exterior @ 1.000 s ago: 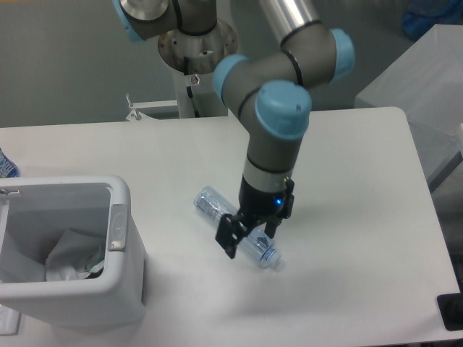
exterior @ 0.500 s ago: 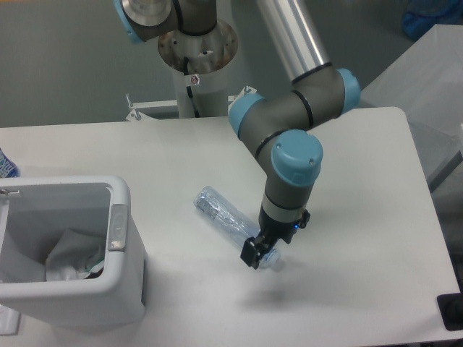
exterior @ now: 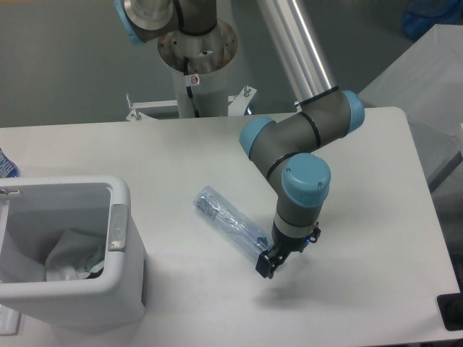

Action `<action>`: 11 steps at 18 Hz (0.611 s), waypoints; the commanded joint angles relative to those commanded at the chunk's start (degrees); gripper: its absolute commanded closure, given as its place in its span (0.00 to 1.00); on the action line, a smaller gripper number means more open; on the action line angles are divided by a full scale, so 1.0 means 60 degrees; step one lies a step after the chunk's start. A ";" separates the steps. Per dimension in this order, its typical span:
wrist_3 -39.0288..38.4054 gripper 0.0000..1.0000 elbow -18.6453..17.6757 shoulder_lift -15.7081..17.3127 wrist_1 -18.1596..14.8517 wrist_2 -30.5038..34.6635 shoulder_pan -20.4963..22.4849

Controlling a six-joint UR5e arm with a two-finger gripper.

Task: Place the trash in the trash can
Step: 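Lower the gripper and close it around the bottle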

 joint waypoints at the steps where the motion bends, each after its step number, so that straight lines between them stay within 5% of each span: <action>1: 0.0000 0.00 -0.0029 -0.0001 0.0000 0.0000 0.0000; 6: 0.0044 0.04 -0.0117 -0.0103 0.0015 0.0189 -0.0029; 11: 0.0000 0.23 -0.0146 -0.0147 0.0000 0.0337 -0.0059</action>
